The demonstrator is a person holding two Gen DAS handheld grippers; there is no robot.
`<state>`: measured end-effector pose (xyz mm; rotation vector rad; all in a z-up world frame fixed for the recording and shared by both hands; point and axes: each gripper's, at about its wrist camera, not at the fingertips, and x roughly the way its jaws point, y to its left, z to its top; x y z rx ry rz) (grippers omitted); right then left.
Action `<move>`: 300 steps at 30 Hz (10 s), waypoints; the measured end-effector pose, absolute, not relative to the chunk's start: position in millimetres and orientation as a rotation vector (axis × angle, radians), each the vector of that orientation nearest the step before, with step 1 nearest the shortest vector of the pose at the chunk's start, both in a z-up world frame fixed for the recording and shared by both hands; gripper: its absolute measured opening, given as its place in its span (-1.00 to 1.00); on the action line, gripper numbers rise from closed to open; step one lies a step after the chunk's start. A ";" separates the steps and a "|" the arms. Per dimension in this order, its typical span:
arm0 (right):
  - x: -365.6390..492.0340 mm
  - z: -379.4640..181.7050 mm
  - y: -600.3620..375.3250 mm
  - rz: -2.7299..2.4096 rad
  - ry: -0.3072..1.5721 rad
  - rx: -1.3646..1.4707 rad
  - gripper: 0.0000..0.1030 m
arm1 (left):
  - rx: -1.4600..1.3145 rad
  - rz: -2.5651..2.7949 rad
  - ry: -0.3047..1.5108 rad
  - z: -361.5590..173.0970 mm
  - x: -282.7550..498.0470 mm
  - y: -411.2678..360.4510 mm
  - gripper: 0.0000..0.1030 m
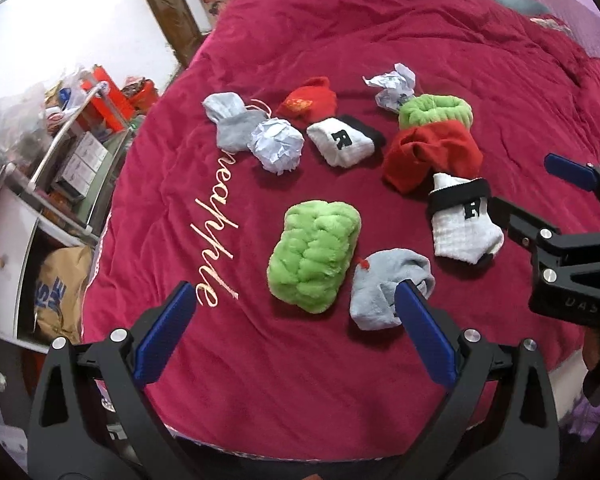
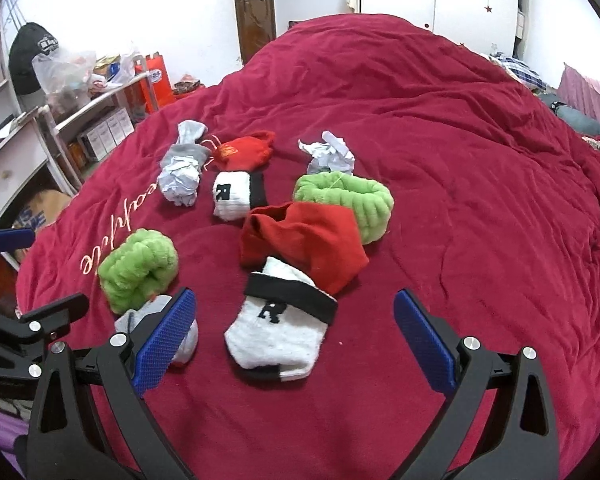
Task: Collect trash
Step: 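Move both tools toward the socks on the red bedspread, then grasp the green fuzzy sock with the left tool while the right tool grasps the grey sock, then carry both socks over the black bin and open both tools to drop them, then swing both tools back over the bedspread toward the remaining socks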
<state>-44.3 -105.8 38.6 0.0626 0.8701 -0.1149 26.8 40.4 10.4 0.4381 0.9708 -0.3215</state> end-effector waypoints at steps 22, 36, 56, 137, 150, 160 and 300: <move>-29.0 22.3 -106.4 -0.190 0.924 0.106 0.84 | 0.529 -0.411 1.025 -3.6 53.5 31.3 0.89; -28.8 19.1 -98.5 -0.188 0.934 0.079 0.84 | 0.565 -0.445 1.058 -12.0 65.0 30.9 0.89; -27.6 6.3 -100.6 -0.216 0.975 0.077 0.84 | 0.591 -0.483 1.111 -27.8 83.6 15.3 0.89; -2.4 -3.3 -12.5 0.201 1.107 -0.033 -0.22 | 0.318 -0.563 1.225 -46.9 103.3 105.3 -0.08; -18.7 0.3 25.9 0.317 1.119 -0.103 -0.22 | 0.261 -0.323 1.211 -35.0 29.8 148.4 -0.08; -32.4 -6.4 71.5 0.408 1.144 -0.178 -0.21 | 0.198 -0.193 1.201 -34.5 -12.5 184.3 -0.08; 40.3 46.1 -182.5 0.333 0.957 -0.337 0.65 | 0.165 0.006 1.208 -19.1 10.7 -53.4 0.82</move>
